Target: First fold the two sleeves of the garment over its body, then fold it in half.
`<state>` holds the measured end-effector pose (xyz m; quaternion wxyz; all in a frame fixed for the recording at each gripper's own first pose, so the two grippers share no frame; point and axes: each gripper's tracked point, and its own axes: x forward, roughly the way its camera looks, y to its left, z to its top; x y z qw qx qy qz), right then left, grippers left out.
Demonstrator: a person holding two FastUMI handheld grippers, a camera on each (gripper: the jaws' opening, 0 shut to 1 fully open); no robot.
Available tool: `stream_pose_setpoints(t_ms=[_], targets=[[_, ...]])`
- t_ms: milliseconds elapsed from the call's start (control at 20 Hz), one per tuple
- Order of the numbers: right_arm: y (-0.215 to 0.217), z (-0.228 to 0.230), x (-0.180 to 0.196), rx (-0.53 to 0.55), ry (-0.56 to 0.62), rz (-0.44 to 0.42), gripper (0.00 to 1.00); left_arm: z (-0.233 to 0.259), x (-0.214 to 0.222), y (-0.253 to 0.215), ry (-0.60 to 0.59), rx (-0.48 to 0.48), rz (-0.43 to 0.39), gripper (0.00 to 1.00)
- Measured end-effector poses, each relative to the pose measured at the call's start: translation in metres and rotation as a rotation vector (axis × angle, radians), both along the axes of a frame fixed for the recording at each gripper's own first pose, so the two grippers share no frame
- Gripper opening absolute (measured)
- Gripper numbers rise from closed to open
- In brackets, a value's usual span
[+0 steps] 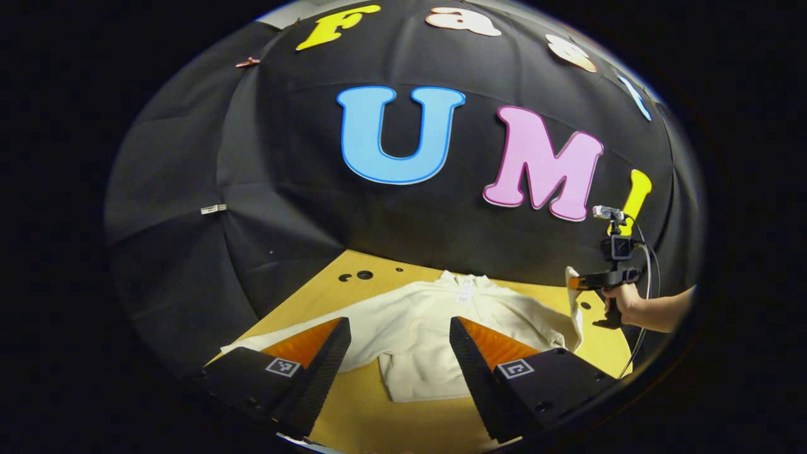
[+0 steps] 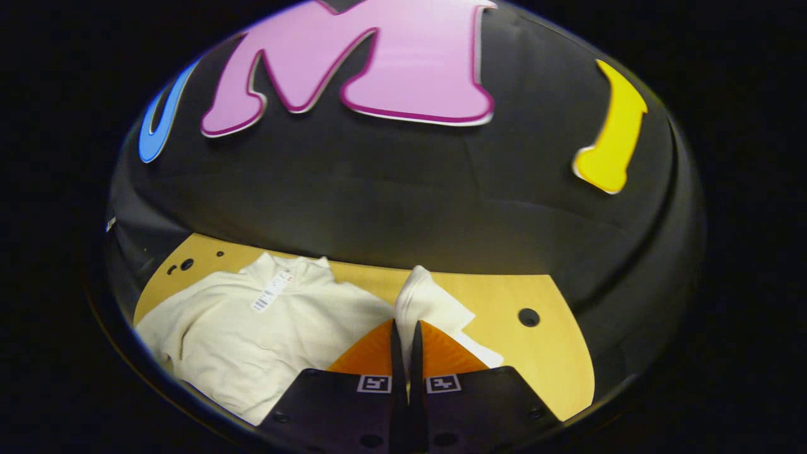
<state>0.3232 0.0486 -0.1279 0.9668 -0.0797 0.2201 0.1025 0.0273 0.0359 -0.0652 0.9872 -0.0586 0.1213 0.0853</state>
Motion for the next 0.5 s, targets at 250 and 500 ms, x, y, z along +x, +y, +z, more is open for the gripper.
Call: stream_pose_setpoints(t_ms=[250,500], targets=[[0.119,-0.003,0.005,-0.020,0.005,0.171,0.05,0.006,-0.014,0.039,-0.031,-0.022,0.095,0.97],[0.235,0.004,-0.007,-0.061,-0.023,0.324,0.05,-0.003,-0.022,0.087,-0.019,0.008,0.149,0.97]])
